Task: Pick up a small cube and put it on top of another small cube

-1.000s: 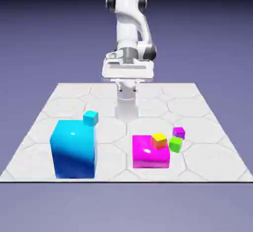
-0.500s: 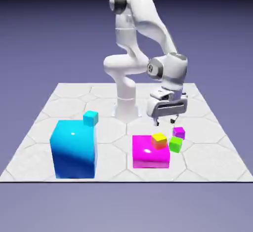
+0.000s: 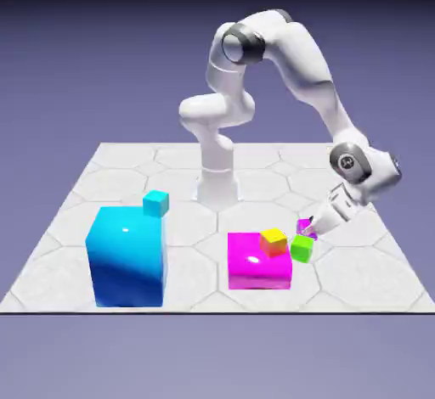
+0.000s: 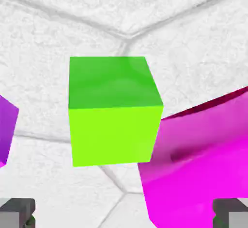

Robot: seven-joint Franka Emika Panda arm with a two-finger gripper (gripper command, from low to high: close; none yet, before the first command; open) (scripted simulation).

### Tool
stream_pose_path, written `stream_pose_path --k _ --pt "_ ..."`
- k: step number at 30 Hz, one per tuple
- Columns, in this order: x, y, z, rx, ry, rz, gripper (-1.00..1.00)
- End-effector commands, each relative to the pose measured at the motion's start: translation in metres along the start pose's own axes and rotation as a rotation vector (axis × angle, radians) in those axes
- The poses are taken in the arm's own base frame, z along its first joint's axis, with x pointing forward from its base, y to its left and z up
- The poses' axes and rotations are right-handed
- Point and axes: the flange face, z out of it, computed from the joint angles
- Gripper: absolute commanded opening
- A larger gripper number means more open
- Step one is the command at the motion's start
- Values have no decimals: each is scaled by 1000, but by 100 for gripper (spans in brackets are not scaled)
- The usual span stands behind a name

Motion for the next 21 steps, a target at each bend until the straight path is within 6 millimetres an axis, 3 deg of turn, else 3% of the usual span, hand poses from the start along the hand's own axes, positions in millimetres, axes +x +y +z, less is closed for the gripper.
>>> stream_pose_path --k 1,13,15,18,19,20,21 --pt "-2 -13 0 -42 -10 -29 0" --pt "-46 -146 9 -531 -78 -296 0" --pt "-49 -151 9 -550 -79 -304 0" --pt "-40 -139 57 -551 -79 -302 0" --pt "-39 -137 65 -550 -80 -303 0" --pt "-39 -137 65 -550 -80 -303 -100" --pt "-39 -137 65 -550 -80 -303 -100"
